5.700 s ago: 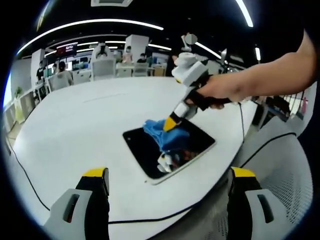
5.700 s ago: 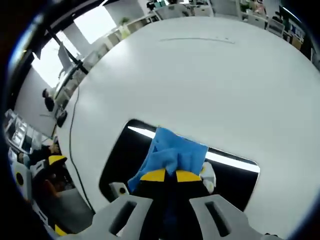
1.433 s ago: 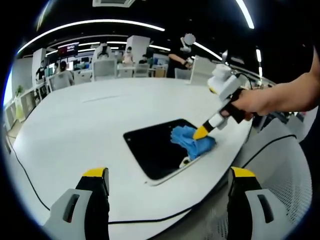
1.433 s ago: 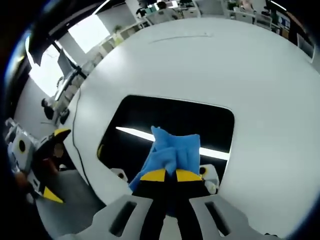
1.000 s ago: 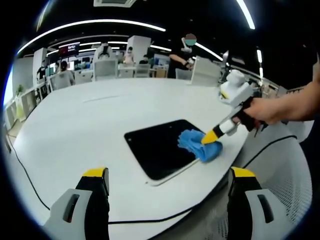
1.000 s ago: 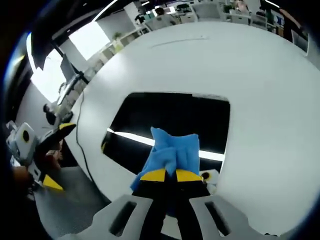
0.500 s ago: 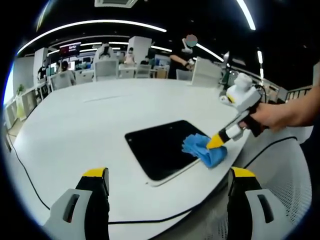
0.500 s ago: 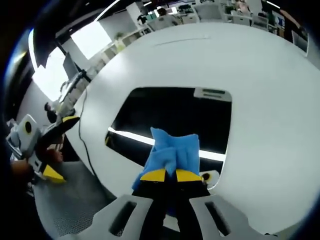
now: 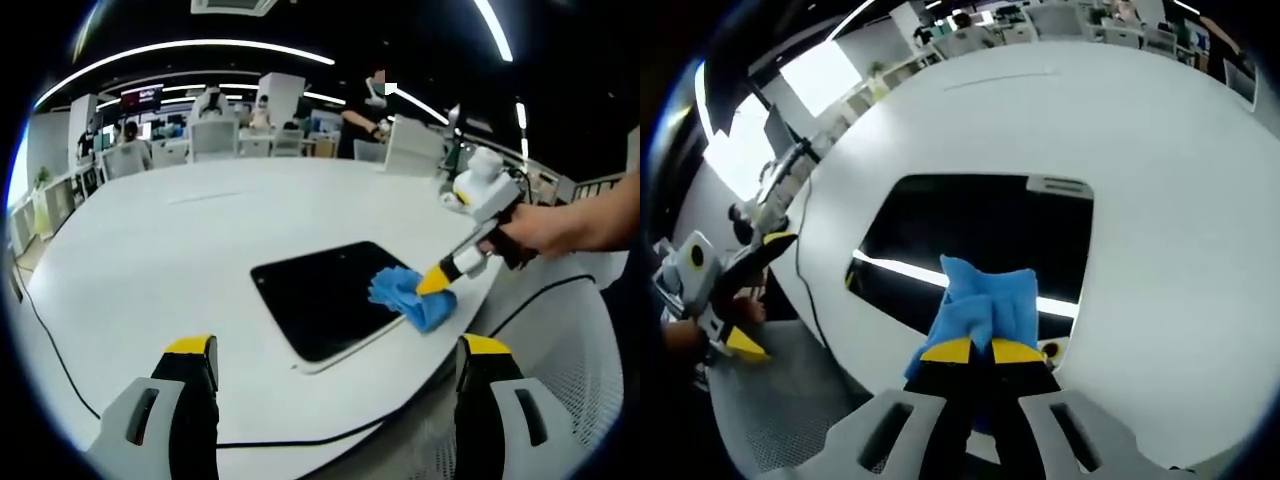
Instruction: Wipe the mirror surface with the cleaning cloth until all visible marks leave the cleaned area.
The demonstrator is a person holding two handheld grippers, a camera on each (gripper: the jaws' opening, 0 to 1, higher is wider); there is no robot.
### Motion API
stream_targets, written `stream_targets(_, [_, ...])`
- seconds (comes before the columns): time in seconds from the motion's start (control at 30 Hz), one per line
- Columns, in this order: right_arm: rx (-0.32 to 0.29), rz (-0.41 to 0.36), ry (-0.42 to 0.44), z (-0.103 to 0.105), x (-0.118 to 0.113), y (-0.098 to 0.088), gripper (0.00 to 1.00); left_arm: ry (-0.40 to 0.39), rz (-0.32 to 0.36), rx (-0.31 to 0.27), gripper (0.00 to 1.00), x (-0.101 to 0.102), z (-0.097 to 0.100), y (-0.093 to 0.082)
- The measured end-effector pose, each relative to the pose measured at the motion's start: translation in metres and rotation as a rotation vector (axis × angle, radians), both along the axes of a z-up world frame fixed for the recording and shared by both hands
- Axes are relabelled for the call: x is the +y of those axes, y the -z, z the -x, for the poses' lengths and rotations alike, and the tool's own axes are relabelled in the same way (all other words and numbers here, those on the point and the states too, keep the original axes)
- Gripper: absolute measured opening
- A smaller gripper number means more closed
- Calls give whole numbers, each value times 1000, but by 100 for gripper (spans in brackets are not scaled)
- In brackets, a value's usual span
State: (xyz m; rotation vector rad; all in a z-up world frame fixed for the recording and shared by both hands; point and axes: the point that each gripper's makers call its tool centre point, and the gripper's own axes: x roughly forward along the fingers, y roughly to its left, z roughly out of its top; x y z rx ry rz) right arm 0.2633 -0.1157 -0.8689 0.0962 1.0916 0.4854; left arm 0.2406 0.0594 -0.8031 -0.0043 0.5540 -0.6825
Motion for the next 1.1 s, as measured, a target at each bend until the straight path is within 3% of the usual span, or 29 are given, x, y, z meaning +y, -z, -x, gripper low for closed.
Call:
stream_targets(0.47, [8, -3, 65, 4, -31, 0, 0, 3, -5, 4, 100, 1, 1, 1])
stream_targets(1.1, [-6, 17, 72, -5, -33, 0, 0, 3, -6, 8, 100, 0, 1, 1])
